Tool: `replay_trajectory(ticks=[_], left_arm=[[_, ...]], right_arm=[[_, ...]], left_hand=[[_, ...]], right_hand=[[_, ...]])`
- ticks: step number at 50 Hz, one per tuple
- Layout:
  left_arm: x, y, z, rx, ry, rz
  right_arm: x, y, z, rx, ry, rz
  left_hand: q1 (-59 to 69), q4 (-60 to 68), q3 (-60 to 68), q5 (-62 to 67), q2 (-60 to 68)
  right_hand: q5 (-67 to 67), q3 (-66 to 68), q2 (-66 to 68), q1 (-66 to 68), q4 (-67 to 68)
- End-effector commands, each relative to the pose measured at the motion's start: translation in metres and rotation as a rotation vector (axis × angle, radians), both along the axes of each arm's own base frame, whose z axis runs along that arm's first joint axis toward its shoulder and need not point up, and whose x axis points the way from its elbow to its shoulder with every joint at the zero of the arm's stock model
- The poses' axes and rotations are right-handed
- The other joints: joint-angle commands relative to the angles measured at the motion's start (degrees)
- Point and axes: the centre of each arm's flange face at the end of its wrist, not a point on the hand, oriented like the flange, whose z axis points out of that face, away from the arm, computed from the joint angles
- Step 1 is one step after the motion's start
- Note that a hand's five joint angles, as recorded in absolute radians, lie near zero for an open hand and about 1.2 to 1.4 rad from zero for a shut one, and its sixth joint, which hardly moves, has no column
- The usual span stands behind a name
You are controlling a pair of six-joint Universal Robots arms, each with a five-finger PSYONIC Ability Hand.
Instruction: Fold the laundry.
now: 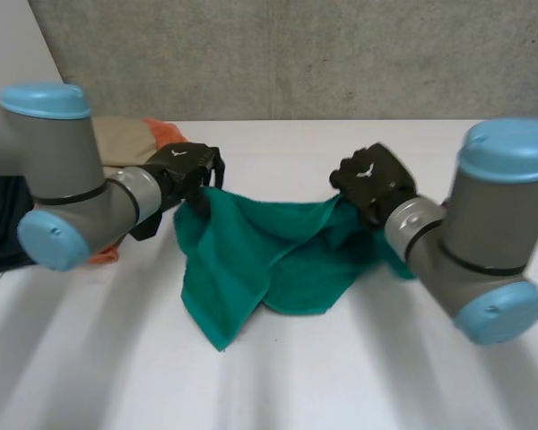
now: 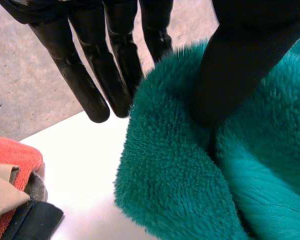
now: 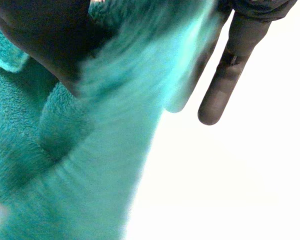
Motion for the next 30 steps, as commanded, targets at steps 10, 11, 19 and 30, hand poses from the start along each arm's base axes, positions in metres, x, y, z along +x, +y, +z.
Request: replay_trajectory(ticks=[10,11,19,30], left_arm=[[0.014,-0.006,0.037,0.026,-0.066,0.143],[0.018,-0.002,0.039,0.029,-0.069,0.152],[0.036,0.056,0.046,0.055,-0.101,0.171],[0.022,0.134,-0.008,0.061,-0.205,0.058]], right_arm=[[-0.021,-0.016,0.015,0.104,-0.14,-0.166],[-0.026,-0.015,0.02,0.123,-0.149,-0.182],[-0.067,-0.003,0.022,0.451,-0.285,-0.377],[-0.078,-0.001,-0.015,0.561,-0.384,-0.455]], left_hand=[[-46.5,-47.1,-47.1,-47.7,-46.2],[-46.5,-47.1,-47.1,-47.7,-46.2],[-46.5,-47.1,-47.1,-47.7,-46.2],[-46.5,-47.1,-47.1,-47.7,-46.2]], right_hand=[[-57.2,-57.6,-56.9,-55.5,-58.0],[-57.2,-57.6,-56.9,-55.5,-58.0],[-57.2,-57.6,-56.9,-55.5,-58.0],[-57.2,-57.6,-56.9,-55.5,-58.0]])
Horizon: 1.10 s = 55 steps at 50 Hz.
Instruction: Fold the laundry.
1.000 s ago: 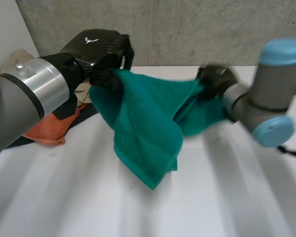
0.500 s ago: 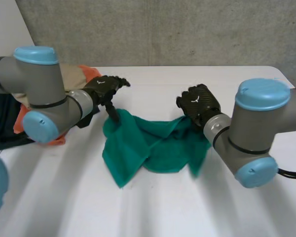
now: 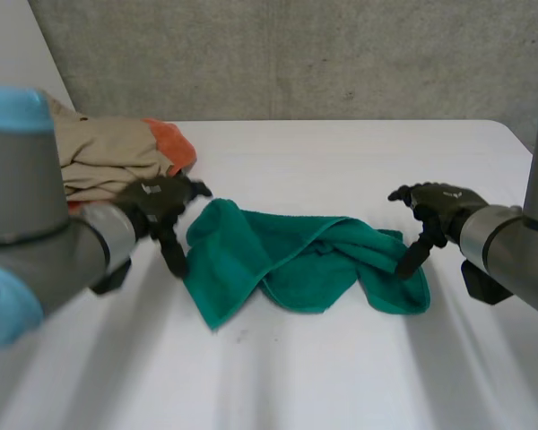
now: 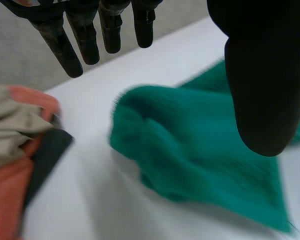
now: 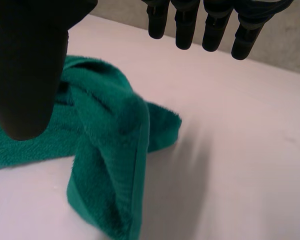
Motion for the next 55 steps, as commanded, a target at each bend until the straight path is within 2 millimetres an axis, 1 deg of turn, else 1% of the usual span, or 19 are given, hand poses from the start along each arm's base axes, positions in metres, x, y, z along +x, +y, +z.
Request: replay_trajectory(ticks=[1,7,11,15,16,20,23,27,31,32,35,38,41,42,45,46,50,52,55], left_arm=[[-0.012,0.037,-0.034,-0.046,-0.069,-0.07],[-0.02,0.035,-0.053,-0.096,-0.112,-0.069],[-0.023,0.031,-0.068,-0.106,-0.158,-0.081],[-0.027,0.024,-0.079,-0.123,-0.189,-0.093],[-0.029,0.02,-0.081,-0.132,-0.19,-0.095],[-0.035,0.009,-0.087,-0.165,-0.193,-0.11],[-0.039,0.002,-0.09,-0.184,-0.203,-0.11],[-0.043,-0.008,-0.095,-0.214,-0.229,-0.122],[-0.046,-0.023,-0.095,-0.256,-0.242,-0.112],[-0.044,-0.03,-0.092,-0.27,-0.241,-0.098],[-0.042,-0.038,-0.078,-0.3,-0.219,-0.073],[-0.035,-0.045,-0.049,-0.344,-0.172,-0.036],[-0.022,-0.046,-0.014,-0.377,-0.117,0.007],[-0.014,-0.046,0.007,-0.395,-0.084,0.028],[0.002,-0.043,0.04,-0.427,-0.034,0.055],[0.012,-0.04,0.063,-0.454,0.002,0.062],[0.028,-0.025,0.105,-0.496,0.068,0.027],[0.031,-0.021,0.112,-0.488,0.081,0.006],[0.032,-0.026,0.104,-0.426,0.071,-0.015]], right_arm=[[-0.002,-0.004,-0.029,0.016,-0.015,-0.016],[0.002,-0.011,-0.051,0.016,-0.011,-0.015],[0.007,-0.015,-0.065,0.012,-0.005,-0.011],[0.013,-0.02,-0.073,-0.006,-0.004,-0.007],[0.015,-0.021,-0.075,-0.016,-0.003,-0.005],[0.019,-0.022,-0.075,-0.061,0.01,0.007],[0.02,-0.022,-0.073,-0.087,0.032,0.026],[0.018,-0.021,-0.064,-0.13,0.076,0.042],[0.011,-0.021,-0.045,-0.195,0.112,0.042],[0.007,-0.023,-0.036,-0.227,0.13,0.038],[0.001,-0.026,-0.021,-0.276,0.161,0.035],[-0.006,-0.028,0.003,-0.355,0.213,0.041],[-0.014,-0.03,0.035,-0.458,0.291,0.039],[-0.016,-0.029,0.054,-0.517,0.324,0.036],[-0.023,-0.027,0.082,-0.605,0.386,0.03],[-0.027,-0.025,0.1,-0.66,0.428,0.026],[-0.027,-0.013,0.13,-0.766,0.516,0.056],[-0.022,-0.009,0.132,-0.784,0.544,0.096],[-0.015,-0.003,0.131,-0.787,0.59,0.16]], left_hand=[[1.0,0.9,0.3,-0.6,0.7],[2.5,2.5,1.8,1.0,2.2],[2.5,2.5,1.8,1.0,2.2],[2.5,2.5,1.8,1.0,2.2],[2.5,2.5,1.8,1.0,2.2],[3.7,3.6,3.0,2.2,3.4],[5.4,5.3,4.7,3.8,5.0],[15.3,15.2,14.6,13.7,15.0],[48.9,48.8,48.2,47.3,48.5],[68.8,68.7,68.0,67.2,68.4],[69.0,68.9,68.2,67.4,68.6],[69.0,68.9,68.2,67.4,68.6],[69.0,68.9,68.2,67.4,68.6],[69.0,68.9,68.2,67.4,68.6],[69.0,68.9,68.2,67.4,68.6],[69.0,68.9,68.2,67.4,68.6],[69.0,68.9,68.2,67.4,68.6],[69.0,68.9,68.2,67.4,68.6],[69.0,68.9,68.2,67.4,68.6]], right_hand=[[-2.6,-1.7,-1.4,-2.2,-1.6],[0.6,1.5,1.8,0.9,1.6],[10.8,11.8,12.0,11.2,11.8],[32.2,33.1,33.4,32.5,33.2],[43.9,44.8,45.1,44.2,44.9],[67.3,68.3,68.6,67.7,68.3],[67.4,68.3,68.6,67.8,68.4],[67.4,68.3,68.6,67.8,68.4],[67.4,68.3,68.6,67.8,68.4],[67.4,68.3,68.6,67.8,68.4],[67.4,68.3,68.6,67.8,68.4],[67.4,68.3,68.6,67.8,68.4],[67.4,68.3,68.6,67.8,68.4],[67.4,68.3,68.6,67.8,68.4],[67.4,68.3,68.6,67.8,68.4],[67.4,68.3,68.6,67.8,68.4],[67.4,68.3,68.6,67.8,68.4],[67.4,68.3,68.6,67.8,68.4],[67.4,68.3,68.6,67.8,68.4]])
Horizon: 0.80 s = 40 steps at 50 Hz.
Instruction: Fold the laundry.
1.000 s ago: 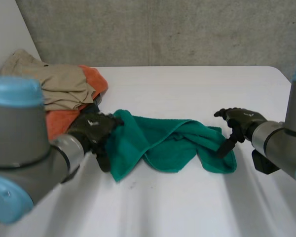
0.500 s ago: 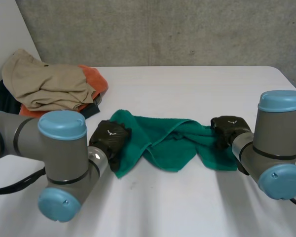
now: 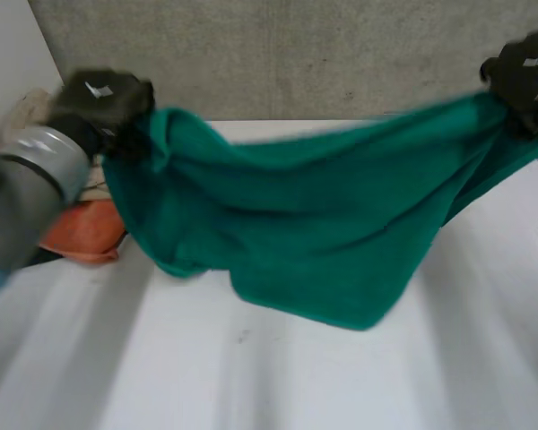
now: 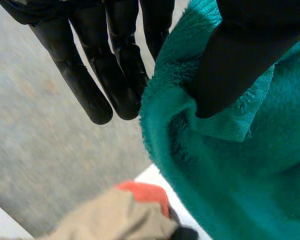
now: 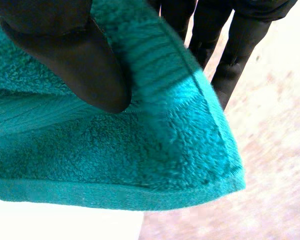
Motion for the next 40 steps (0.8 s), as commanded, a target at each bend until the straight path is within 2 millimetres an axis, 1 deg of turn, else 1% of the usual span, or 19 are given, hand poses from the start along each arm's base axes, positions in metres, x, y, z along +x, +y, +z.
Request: replay_trajectory(ticks=[1,2,6,7,10,11,14,15,17,18,21,22,26,29,33,34,37,38,40], left_arm=[[0.012,0.003,0.014,0.062,0.013,-0.055],[0.011,-0.001,0.009,0.078,0.009,-0.05],[0.006,-0.025,-0.02,0.145,-0.023,-0.01],[0.004,-0.037,-0.031,0.16,-0.037,0.008],[0.0,-0.058,-0.043,0.156,-0.05,0.022],[-0.005,-0.071,-0.04,0.124,-0.039,0.027],[-0.012,-0.092,-0.022,0.021,0.002,0.018],[-0.017,-0.103,-0.002,-0.072,0.043,0.004],[-0.022,-0.108,0.025,-0.181,0.093,-0.014],[-0.025,-0.111,0.052,-0.292,0.143,-0.026],[-0.026,-0.113,0.084,-0.427,0.218,-0.033],[-0.024,-0.112,0.101,-0.485,0.275,-0.027],[-0.018,-0.114,0.115,-0.528,0.366,-0.01],[-0.014,-0.118,0.106,-0.483,0.383,-0.001],[-0.008,-0.119,0.067,-0.315,0.356,0.014],[-0.005,-0.117,0.046,-0.234,0.333,0.022],[0.001,-0.112,0.011,-0.124,0.285,0.028],[0.006,-0.107,-0.012,-0.061,0.249,0.027],[0.01,-0.102,-0.034,-0.004,0.211,0.019]], right_arm=[[0.011,0.014,0.012,-0.038,0.151,0.077],[0.012,0.013,0.01,-0.031,0.161,0.078],[0.013,-0.005,-0.018,0.045,0.211,0.068],[0.016,-0.014,-0.029,0.069,0.222,0.067],[0.02,-0.031,-0.038,0.065,0.223,0.059],[0.025,-0.045,-0.04,0.032,0.212,0.05],[0.034,-0.068,-0.031,-0.072,0.172,0.024],[0.037,-0.084,-0.018,-0.167,0.127,-0.005],[0.04,-0.097,-0.003,-0.27,0.071,-0.033],[0.042,-0.108,0.016,-0.382,0.007,-0.057],[0.041,-0.115,0.04,-0.524,-0.092,-0.077],[0.04,-0.116,0.051,-0.595,-0.15,-0.077],[0.038,-0.113,0.061,-0.677,-0.241,-0.053],[0.036,-0.109,0.05,-0.623,-0.247,-0.033],[0.037,-0.095,0.022,-0.499,-0.211,0.027],[0.037,-0.087,0.006,-0.434,-0.181,0.051],[0.034,-0.074,-0.02,-0.326,-0.134,0.086],[0.034,-0.064,-0.039,-0.248,-0.105,0.113],[0.035,-0.055,-0.061,-0.158,-0.075,0.145]], left_hand=[[15.0,11.5,11.9,14.8,11.6],[15.0,11.5,11.9,14.8,11.6],[15.0,11.5,11.9,14.8,11.6],[15.0,11.5,11.9,14.8,11.6],[15.0,11.5,11.9,14.8,11.6],[15.0,11.5,11.9,14.8,11.6],[15.0,11.5,11.9,14.8,11.6],[15.0,11.5,11.9,14.8,11.6],[15.0,11.5,11.9,14.8,11.6],[15.0,11.5,11.9,14.8,11.6],[15.0,11.5,11.9,14.8,11.6],[15.0,11.5,11.9,14.8,11.6],[15.0,11.5,11.9,14.8,11.6],[15.0,11.5,11.9,14.8,11.6],[15.0,11.5,11.9,14.8,11.6],[15.0,11.5,11.9,14.8,11.6],[15.0,11.5,11.9,14.8,11.6],[15.0,11.5,11.9,14.8,11.6],[15.0,11.5,11.9,14.8,11.6]], right_hand=[[12.2,12.3,13.0,15.5,11.8],[12.2,12.3,13.0,15.5,11.8],[12.2,12.3,13.0,15.5,11.8],[12.2,12.3,13.0,15.5,11.8],[12.2,12.3,13.0,15.5,11.8],[12.2,12.3,13.0,15.5,11.8],[12.2,12.3,13.0,15.5,11.8],[12.2,12.3,13.0,15.5,11.8],[12.2,12.3,13.0,15.5,11.8],[12.2,12.3,13.0,15.5,11.8],[12.2,12.3,13.0,15.5,11.8],[12.2,12.3,13.0,15.5,11.8],[12.2,12.3,13.0,15.5,11.8],[12.2,12.3,13.0,15.5,11.8],[12.2,12.3,13.0,15.5,11.8],[12.2,12.3,13.0,15.5,11.8],[12.2,12.3,13.0,15.5,11.8],[12.2,12.3,13.0,15.5,11.8],[12.2,12.3,13.0,15.5,11.8]])
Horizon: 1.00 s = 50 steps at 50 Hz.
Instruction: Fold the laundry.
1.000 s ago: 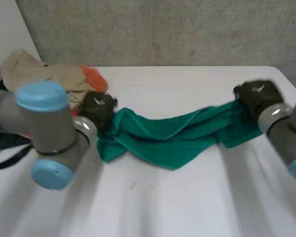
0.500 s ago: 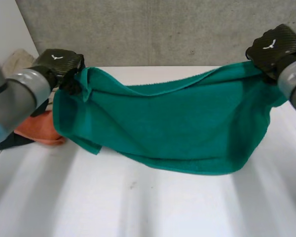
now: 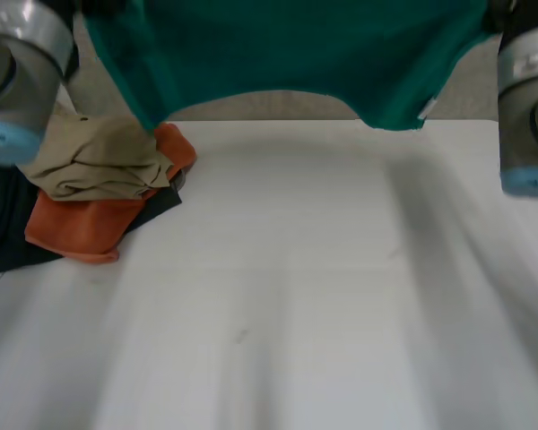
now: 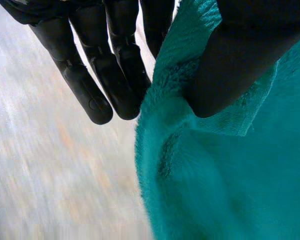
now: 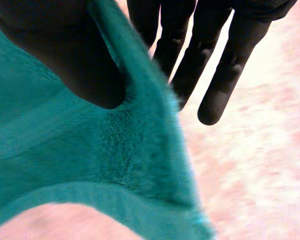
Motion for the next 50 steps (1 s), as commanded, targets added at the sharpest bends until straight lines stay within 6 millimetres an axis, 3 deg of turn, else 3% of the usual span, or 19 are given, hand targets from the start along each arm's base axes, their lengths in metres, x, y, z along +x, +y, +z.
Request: replay_trajectory(ticks=[1,2,8,10,12,15,19,28,34,36,38,40,42,50], left_arm=[[0.017,0.02,-0.099,0.3,-0.146,-0.035],[0.019,0.027,-0.12,0.348,-0.18,-0.057],[0.02,0.053,-0.183,0.5,-0.297,-0.131],[0.02,0.059,-0.2,0.536,-0.348,-0.15],[0.023,0.061,-0.206,0.551,-0.388,-0.14],[0.029,0.06,-0.206,0.556,-0.429,-0.106],[0.033,0.062,-0.196,0.546,-0.471,-0.074],[0.026,0.091,-0.185,0.534,-0.527,-0.095],[0.004,0.125,-0.192,0.546,-0.564,-0.149],[0.0,0.128,-0.195,0.548,-0.571,-0.148],[-0.006,0.131,-0.201,0.553,-0.584,-0.14],[-0.01,0.129,-0.206,0.553,-0.589,-0.131],[-0.016,0.126,-0.212,0.553,-0.595,-0.125],[-0.038,0.114,-0.223,0.534,-0.605,-0.121]], right_arm=[[-0.001,0.042,-0.087,0.346,0.169,0.124],[0.0,0.05,-0.109,0.425,0.2,0.15],[0.003,0.067,-0.175,0.653,0.271,0.2],[0.002,0.067,-0.194,0.718,0.278,0.193],[0.001,0.066,-0.204,0.759,0.276,0.177],[-0.002,0.064,-0.207,0.784,0.255,0.154],[-0.005,0.065,-0.205,0.804,0.201,0.129],[-0.016,0.08,-0.183,0.868,0.065,0.095],[-0.026,0.09,-0.177,0.975,-0.025,0.061],[-0.028,0.091,-0.177,0.998,-0.045,0.058],[-0.03,0.093,-0.18,1.03,-0.065,0.051],[-0.03,0.093,-0.182,1.042,-0.071,0.05],[-0.03,0.093,-0.184,1.044,-0.062,0.053],[-0.027,0.09,-0.192,1.03,-0.01,0.072]], left_hand=[[15.0,11.3,11.9,14.8,11.5],[15.0,11.3,11.9,14.8,11.5],[14.4,10.6,11.2,14.1,10.9],[5.0,1.3,1.8,4.8,1.5],[-10.2,-14.0,-13.4,-10.5,-13.8],[-30.8,-34.5,-34.0,-31.1,-34.3],[-42.3,-46.0,-45.4,-42.5,-45.8],[-48.9,-52.6,-52.0,-49.1,-52.4],[-49.4,-53.1,-52.6,-49.6,-52.9],[-49.4,-53.1,-52.6,-49.6,-52.9],[-49.4,-53.1,-52.6,-49.6,-52.9],[-49.2,-53.0,-52.4,-49.5,-52.7],[-49.2,-53.0,-52.4,-49.5,-52.7],[-49.2,-53.0,-52.4,-49.5,-52.7]], right_hand=[[11.7,12.2,13.0,15.5,11.6],[11.7,12.2,13.0,15.5,11.6],[11.7,12.2,13.0,15.5,11.6],[9.4,9.9,10.7,13.1,9.3],[-5.7,-5.2,-4.4,-2.0,-5.8],[-27.7,-27.2,-26.4,-24.0,-27.8],[-38.7,-38.2,-37.4,-35.0,-38.8],[-41.3,-40.8,-40.0,-37.5,-41.4],[-41.0,-40.5,-39.6,-37.2,-41.1],[-39.3,-38.8,-38.0,-35.5,-39.4],[-28.7,-28.2,-27.4,-25.0,-28.8],[-15.4,-14.9,-14.1,-11.7,-15.5],[11.6,12.1,12.9,15.4,11.5],[11.7,12.2,13.0,15.5,11.6]])
